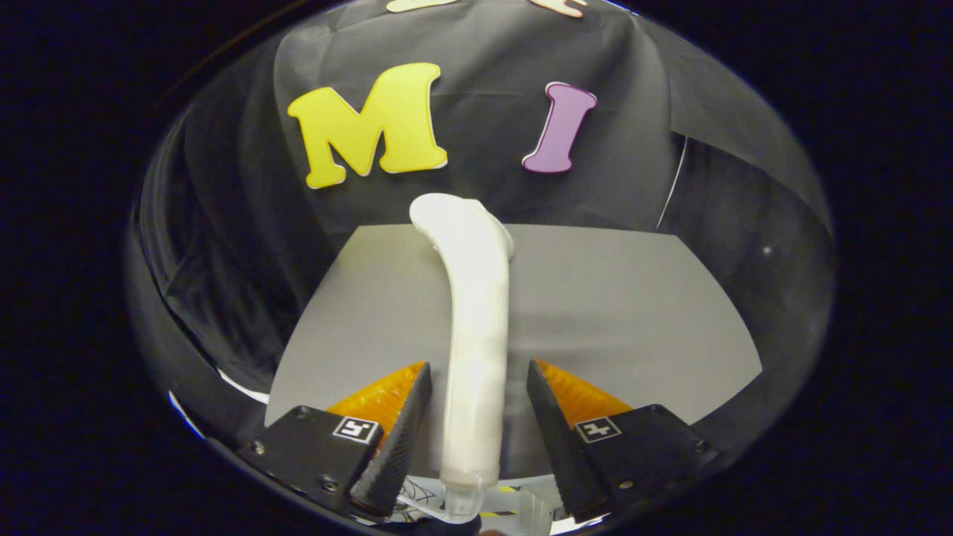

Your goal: Iron the clothes twice with a garment steamer, once on the left side and once on the right side.

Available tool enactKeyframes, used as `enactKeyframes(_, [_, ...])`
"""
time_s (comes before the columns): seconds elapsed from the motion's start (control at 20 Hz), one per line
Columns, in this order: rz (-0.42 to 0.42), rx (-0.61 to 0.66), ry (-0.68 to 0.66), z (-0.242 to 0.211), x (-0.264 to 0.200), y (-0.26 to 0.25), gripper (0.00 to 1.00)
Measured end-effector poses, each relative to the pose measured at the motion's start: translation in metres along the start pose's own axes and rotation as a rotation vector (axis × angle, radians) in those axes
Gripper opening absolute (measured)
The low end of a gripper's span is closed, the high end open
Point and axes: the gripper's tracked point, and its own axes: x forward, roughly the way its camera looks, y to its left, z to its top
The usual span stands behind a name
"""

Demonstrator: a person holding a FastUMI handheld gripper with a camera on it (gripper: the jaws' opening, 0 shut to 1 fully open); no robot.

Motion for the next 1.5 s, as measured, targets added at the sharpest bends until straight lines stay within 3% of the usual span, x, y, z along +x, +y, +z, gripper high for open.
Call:
enactKeyframes(0.05, [-0.001, 0.001, -0.008, 0.002, 0.002, 0.003, 0.71])
enactKeyframes(0.1, [-0.005, -0.004, 0.004, -0.001, 0.001, 0.004, 0.67])
enactKeyframes(0.15, [-0.015, -0.002, -0.001, 0.003, 0.000, 0.005, 0.49])
enactKeyframes(0.35, [-0.020, 0.005, -0.010, 0.002, 0.000, 0.009, 0.36])
enactKeyframes(0.5, [-0.011, 0.018, -0.053, 0.003, -0.016, 0.022, 0.33])
enactKeyframes(0.8, [0.016, 0.012, -0.240, 0.021, -0.101, 0.061, 0.33])
enactKeyframes(1.0, [0.086, 0.005, -0.344, 0.018, -0.153, 0.101, 0.33])
enactKeyframes(1.25, [0.097, 0.057, -0.487, 0.013, -0.218, 0.133, 0.33])
enactKeyframes(1.5, [0.090, 0.106, -0.649, 0.036, -0.269, 0.153, 0.33])
